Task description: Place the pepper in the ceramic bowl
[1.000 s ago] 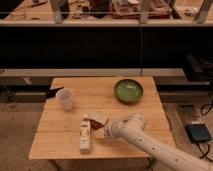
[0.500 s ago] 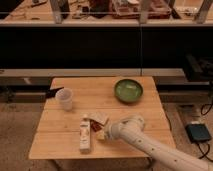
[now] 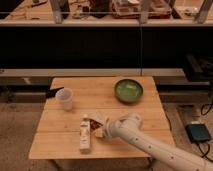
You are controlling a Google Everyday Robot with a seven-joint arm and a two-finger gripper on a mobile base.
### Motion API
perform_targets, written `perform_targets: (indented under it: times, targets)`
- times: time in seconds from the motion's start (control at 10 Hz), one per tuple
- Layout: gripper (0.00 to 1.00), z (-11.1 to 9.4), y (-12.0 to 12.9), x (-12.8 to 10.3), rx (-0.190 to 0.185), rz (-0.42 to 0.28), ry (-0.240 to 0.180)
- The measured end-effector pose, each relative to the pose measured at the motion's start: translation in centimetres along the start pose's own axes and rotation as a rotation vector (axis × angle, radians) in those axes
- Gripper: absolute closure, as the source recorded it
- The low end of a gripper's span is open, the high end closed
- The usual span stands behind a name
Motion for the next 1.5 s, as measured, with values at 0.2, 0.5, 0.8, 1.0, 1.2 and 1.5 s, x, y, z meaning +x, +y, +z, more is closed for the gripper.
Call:
perform_targets:
  times: [0.2,0.5,0.8,1.0,1.2,1.5]
  targets:
    - [0.49,0.4,-0.7,0.4,0.008,-0.007,0.001]
    - [0.49,1.0,-1.2,0.7,0.007,-0.018,-0.002]
    - [0.49,1.4,-0.8,0.4,-0.010,-0.014,-0.011]
    - [0.49,1.6,-0.7,0.3,-0.014,-0.008,-0.017]
    - [0.49,1.7,-0.6,0.2,-0.019,-0.001,-0.024]
    - [0.49,1.7,-0.5,0.1,-0.024,0.009,-0.030]
